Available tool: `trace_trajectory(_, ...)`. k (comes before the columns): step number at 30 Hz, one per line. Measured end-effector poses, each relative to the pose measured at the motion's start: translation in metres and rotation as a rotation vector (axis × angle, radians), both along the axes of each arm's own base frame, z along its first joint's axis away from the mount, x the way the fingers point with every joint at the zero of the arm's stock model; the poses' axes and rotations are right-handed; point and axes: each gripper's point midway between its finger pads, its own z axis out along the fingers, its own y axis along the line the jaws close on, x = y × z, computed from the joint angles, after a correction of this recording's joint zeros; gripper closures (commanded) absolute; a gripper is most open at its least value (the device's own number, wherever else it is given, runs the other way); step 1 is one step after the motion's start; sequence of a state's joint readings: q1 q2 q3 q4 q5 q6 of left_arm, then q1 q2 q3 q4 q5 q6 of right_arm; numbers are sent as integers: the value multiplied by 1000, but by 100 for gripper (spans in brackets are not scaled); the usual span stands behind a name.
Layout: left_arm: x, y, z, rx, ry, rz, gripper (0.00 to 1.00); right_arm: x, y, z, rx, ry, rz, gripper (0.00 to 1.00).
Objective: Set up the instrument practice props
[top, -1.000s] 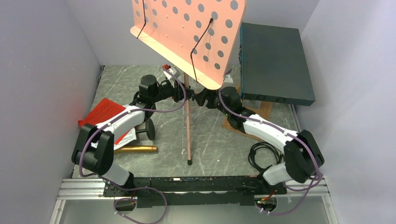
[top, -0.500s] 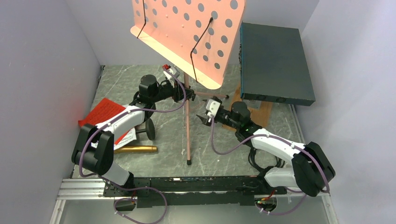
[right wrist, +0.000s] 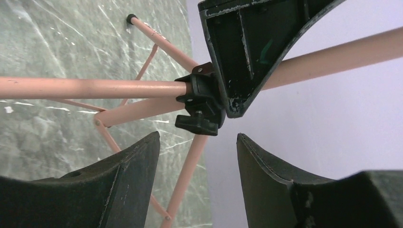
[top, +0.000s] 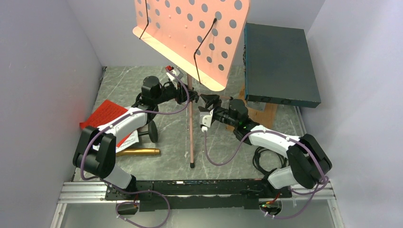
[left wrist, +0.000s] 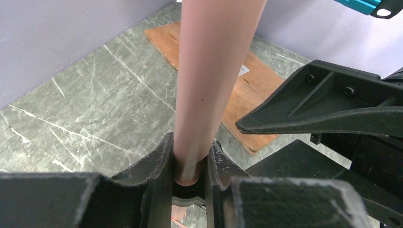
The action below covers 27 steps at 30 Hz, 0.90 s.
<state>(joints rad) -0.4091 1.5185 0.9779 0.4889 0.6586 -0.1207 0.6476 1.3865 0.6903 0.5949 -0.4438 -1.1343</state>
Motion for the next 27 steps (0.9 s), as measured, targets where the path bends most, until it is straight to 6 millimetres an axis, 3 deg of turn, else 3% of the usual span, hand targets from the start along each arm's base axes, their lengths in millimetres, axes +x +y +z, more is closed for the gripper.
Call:
trace_trajectory(4, 0, 0, 0, -1, 1, 0, 100, 6, 7, 1, -24, -40, 3, 42)
trace_trajectory(9, 0, 0, 0, -2, 3, 0, 100, 11, 13, -11, -53, -44, -13, 52)
trace_trajectory(12, 0, 0, 0, -2, 3, 0, 100, 17, 16, -18, -61, -46, -37, 64)
trace_trajectory(19, 0, 0, 0, -2, 3, 1, 100, 33, 18, -11, 11, -55, -129, 93)
trace_trajectory(21, 0, 0, 0, -2, 3, 2, 100, 33, 18, -11, 51, -11, -147, 100)
trace_trajectory(23, 0, 0, 0, -2, 3, 1, 100, 33, 18, -12, 107, 65, -165, 100)
trace_trajectory(27, 1, 1, 0, -2, 3, 8, 100, 34, 21, -15, 326, 380, -244, 100)
